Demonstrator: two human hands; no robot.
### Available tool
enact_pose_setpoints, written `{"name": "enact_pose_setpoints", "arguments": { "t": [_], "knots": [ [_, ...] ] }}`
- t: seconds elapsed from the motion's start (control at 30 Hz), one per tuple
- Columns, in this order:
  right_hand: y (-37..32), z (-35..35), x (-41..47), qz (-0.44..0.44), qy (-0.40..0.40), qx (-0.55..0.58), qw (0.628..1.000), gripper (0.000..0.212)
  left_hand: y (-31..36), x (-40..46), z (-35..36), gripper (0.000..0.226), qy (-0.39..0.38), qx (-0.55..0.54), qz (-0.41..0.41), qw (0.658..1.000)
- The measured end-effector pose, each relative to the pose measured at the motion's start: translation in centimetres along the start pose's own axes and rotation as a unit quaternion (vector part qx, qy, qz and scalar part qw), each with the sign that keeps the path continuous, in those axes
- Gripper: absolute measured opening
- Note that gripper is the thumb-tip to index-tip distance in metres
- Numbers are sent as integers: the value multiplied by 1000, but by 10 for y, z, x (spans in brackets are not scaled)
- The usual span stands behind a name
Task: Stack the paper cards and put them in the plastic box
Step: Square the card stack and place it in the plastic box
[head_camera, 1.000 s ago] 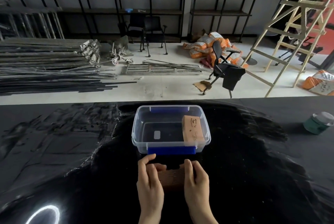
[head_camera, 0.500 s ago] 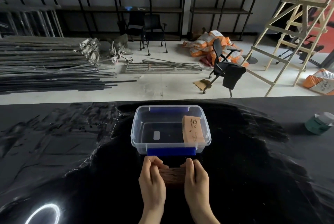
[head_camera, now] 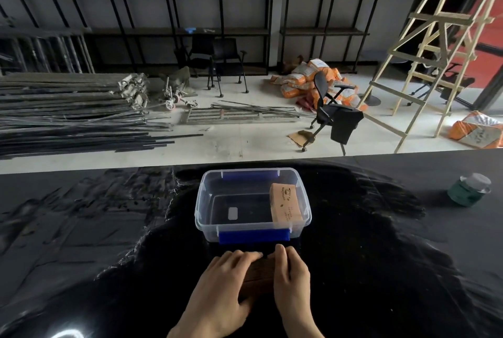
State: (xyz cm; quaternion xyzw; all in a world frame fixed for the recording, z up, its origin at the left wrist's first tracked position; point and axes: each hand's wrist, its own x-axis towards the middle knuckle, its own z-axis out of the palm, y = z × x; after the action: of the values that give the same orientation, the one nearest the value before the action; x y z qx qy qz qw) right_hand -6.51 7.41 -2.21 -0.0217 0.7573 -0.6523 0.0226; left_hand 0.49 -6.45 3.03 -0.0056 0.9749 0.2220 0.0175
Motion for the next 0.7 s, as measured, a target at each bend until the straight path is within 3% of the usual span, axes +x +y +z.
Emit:
{"name": "enact_pose_setpoints", "arguments": {
  "t": [0.27, 0.37, 0.43, 0.5, 0.6, 0.7],
  "knots": [
    [-21, -10, 2, 37, -51, 23, 998, 28, -4, 11, -4, 65, 13, -25, -38, 999],
    [-38, -25, -1, -6, -74, 45, 996, 16, -3, 9, -6, 56, 38, -94, -63, 993],
    [-50, -34, -1, 3, -81, 84, 993, 29, -1, 6, -6, 49, 66, -178, -86, 978],
    [-59, -40, 1, 39, -104, 135, 985, 45, 3, 3, -6, 48, 109, -313, -114, 937],
    [-72, -41, 1, 40, -197, 145, 969, 40, 13, 3, -11, 46, 142, -514, -161, 831],
    [-79, -36, 0, 9, -197, 156, 968, 38, 24, 6, -15, 43, 140, -597, -178, 770]
  ]
}}
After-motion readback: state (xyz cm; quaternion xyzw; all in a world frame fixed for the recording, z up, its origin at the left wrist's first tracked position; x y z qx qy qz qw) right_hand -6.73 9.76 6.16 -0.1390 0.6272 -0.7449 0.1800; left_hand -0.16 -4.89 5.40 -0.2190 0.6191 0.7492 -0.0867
